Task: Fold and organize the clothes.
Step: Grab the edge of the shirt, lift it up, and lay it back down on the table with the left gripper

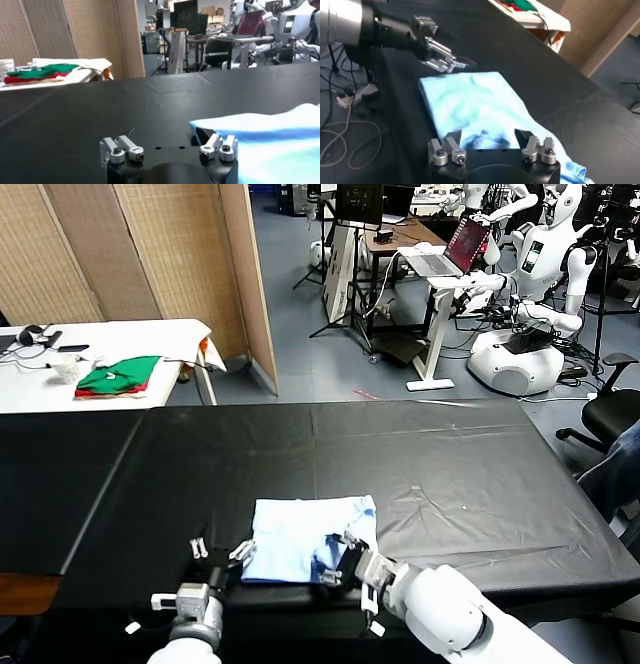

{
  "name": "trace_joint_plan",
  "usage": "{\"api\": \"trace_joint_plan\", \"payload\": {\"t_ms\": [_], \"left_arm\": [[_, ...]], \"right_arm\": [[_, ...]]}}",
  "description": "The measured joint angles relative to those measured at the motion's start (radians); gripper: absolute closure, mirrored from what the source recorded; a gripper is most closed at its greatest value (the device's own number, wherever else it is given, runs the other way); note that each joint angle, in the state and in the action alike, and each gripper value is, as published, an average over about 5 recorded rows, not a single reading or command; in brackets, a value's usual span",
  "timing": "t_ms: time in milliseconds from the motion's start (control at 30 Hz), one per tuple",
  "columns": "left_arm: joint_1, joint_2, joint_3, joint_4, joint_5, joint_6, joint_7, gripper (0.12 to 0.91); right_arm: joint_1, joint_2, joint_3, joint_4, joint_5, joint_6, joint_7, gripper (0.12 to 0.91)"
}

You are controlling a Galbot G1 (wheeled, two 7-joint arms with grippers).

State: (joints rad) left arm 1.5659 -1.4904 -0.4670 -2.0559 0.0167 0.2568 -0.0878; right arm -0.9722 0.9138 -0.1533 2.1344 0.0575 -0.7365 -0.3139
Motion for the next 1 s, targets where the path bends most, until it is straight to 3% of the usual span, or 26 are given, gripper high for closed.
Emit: {"api": "trace_joint_plan", "payload": {"t_ms": [67, 333, 400, 500, 667, 733, 1000], "left_arm": [[0.001, 0.000, 0.002, 0.000, 0.001, -0.002, 0.000, 0.123], [0.004, -0.002, 0.014, 0.001, 0.008, -0.007, -0.001, 0.123], [0.005, -0.003, 0.015, 0.003, 0.008, -0.009, -0.001, 0.123], [0.004, -0.003, 0.016, 0.009, 0.008, -0.011, -0.001, 0.123], [-0.009, -0.001, 0.019, 0.021, 0.003, -0.012, -0.001, 0.123], [-0.014, 0.000, 0.019, 0.025, 0.000, -0.012, -0.001, 0.123], [-0.019, 0.009, 0.016, 0.030, -0.010, -0.014, -0.001, 0.123]], "right_arm": [[-0.007, 0.001, 0.004, 0.000, -0.009, 0.000, -0.002, 0.333], [-0.051, -0.007, 0.042, 0.027, -0.032, 0.000, 0.008, 0.789], [-0.074, -0.013, 0.064, 0.042, -0.035, 0.000, 0.016, 0.849], [-0.122, -0.020, 0.106, 0.072, -0.038, 0.000, 0.034, 0.870], [-0.216, -0.020, 0.193, 0.128, -0.036, 0.000, 0.060, 0.862], [-0.250, -0.016, 0.226, 0.144, -0.036, 0.000, 0.067, 0.809], [-0.385, 0.018, 0.359, 0.186, -0.055, 0.000, 0.083, 0.325]]}}
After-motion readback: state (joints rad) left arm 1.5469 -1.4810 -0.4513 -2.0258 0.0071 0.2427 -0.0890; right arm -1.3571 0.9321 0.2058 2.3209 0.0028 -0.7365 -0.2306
